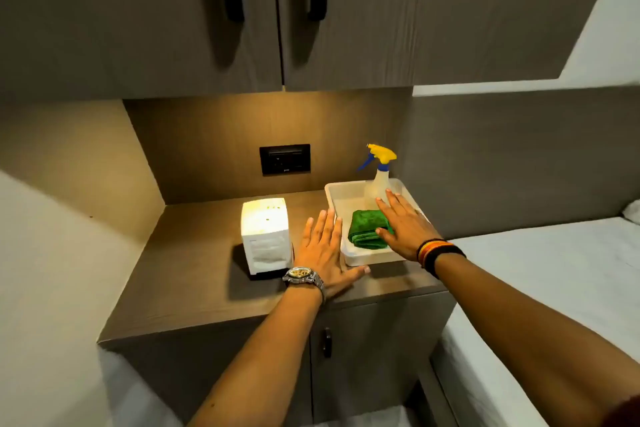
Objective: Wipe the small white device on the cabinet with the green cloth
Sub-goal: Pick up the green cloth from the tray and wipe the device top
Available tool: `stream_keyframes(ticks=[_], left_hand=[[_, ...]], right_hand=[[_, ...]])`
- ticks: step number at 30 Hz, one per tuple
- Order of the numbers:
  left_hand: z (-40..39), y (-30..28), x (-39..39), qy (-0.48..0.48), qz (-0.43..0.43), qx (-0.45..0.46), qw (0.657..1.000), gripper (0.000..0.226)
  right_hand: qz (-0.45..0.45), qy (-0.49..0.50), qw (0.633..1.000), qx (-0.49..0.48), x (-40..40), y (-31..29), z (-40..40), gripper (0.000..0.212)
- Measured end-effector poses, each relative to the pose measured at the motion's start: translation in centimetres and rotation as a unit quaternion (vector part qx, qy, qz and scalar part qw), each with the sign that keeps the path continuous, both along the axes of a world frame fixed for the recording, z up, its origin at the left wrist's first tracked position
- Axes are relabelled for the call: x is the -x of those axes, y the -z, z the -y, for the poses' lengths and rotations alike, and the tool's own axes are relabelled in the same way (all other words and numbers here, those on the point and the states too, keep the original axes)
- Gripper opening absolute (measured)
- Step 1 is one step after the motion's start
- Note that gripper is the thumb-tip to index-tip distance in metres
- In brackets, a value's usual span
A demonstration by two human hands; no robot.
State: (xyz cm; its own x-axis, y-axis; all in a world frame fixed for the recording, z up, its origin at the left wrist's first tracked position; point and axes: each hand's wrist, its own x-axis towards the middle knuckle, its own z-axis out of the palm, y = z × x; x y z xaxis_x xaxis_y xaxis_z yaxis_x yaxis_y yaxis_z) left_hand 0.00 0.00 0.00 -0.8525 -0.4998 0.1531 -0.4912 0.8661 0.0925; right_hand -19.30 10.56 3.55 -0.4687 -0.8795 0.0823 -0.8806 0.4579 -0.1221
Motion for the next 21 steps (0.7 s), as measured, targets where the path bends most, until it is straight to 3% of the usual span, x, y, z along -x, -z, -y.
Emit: stream_keyframes(ticks=[4, 12, 21], left_hand=[[2.1, 2.2, 3.2, -0.007, 0.037, -0.018, 0.999, 0.125], [3.7, 5.6, 5.8, 0.006, 0.067, -0.054, 0.996, 0.138], [3.3, 3.9, 4.5, 0.020, 0.046, -0.056, 0.997, 0.131]], right_hand=[[0.076, -0.031, 0.993, -0.082, 3.5, 1.7, 4.1, 0.086], [0.110, -0.060, 0.973, -0.193, 5.9, 6.8, 9.0, 0.095], [0.080, -0.014, 0.995, -0.051, 3.9, 6.8, 9.1, 0.070]])
